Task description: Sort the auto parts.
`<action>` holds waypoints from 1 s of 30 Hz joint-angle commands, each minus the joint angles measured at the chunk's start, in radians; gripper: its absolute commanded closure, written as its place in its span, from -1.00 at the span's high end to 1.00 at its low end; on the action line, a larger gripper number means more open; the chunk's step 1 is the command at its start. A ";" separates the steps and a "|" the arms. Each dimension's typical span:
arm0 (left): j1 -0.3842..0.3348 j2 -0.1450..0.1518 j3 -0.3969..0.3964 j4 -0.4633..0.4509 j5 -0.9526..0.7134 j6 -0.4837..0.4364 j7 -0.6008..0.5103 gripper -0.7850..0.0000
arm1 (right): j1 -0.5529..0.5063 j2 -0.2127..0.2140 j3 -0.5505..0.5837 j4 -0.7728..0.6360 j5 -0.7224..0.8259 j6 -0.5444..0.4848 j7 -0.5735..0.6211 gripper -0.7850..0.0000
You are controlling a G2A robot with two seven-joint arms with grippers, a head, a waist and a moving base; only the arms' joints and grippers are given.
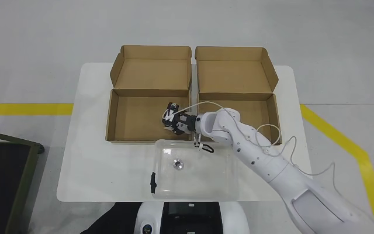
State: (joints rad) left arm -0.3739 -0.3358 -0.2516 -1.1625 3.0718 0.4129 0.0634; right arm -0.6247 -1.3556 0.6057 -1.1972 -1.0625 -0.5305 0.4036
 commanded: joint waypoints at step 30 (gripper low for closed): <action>0.000 0.000 0.000 0.000 0.000 0.000 0.000 1.00 | -0.291 0.102 0.259 -0.568 -0.095 -0.126 0.112 0.81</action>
State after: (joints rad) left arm -0.3739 -0.3358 -0.2516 -1.1625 3.0718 0.4129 0.0634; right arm -0.9022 -1.2570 0.8600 -1.7475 -1.1542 -0.6519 0.5128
